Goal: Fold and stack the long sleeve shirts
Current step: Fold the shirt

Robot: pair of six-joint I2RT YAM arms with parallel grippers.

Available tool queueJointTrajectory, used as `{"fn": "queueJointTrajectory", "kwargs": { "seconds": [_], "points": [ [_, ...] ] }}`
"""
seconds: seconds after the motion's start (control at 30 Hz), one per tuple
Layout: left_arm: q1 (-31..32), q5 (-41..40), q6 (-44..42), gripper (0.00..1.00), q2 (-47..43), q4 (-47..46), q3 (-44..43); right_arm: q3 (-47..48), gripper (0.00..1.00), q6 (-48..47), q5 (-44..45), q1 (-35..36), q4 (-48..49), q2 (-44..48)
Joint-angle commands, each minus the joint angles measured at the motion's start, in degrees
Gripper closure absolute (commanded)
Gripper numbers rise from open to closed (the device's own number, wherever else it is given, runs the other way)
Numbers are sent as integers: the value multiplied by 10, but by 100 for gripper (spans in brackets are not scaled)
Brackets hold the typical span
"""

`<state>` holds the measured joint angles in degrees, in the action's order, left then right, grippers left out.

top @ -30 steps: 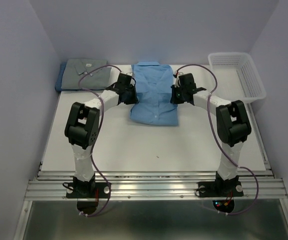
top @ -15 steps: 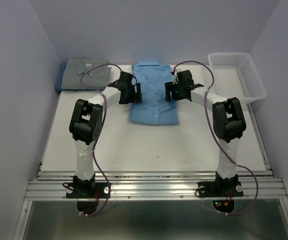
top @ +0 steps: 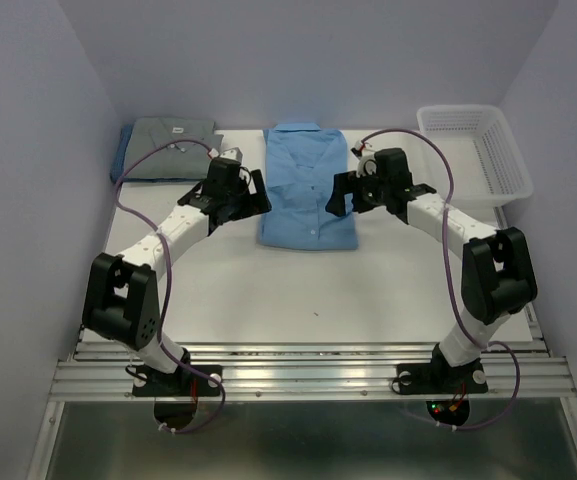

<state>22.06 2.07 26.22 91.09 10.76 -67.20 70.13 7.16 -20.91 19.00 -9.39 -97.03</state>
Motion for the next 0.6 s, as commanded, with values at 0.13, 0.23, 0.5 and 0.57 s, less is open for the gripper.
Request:
{"fn": "queueJointTrajectory", "kwargs": {
  "seconds": [0.13,0.23,0.5,0.57],
  "points": [
    [24,65,83,1,-80,-90,151,72,0,-11,-70,14,22,-102],
    [43,90,103,1,-88,-122,194,143,0,-14,-34,14,10,-166],
    [104,108,168,1,-100,-179,255,261,0,-29,5,14,-34,-308],
    [112,99,175,1,-95,-179,256,255,0,-19,-9,14,-31,-324]
  ]
}}
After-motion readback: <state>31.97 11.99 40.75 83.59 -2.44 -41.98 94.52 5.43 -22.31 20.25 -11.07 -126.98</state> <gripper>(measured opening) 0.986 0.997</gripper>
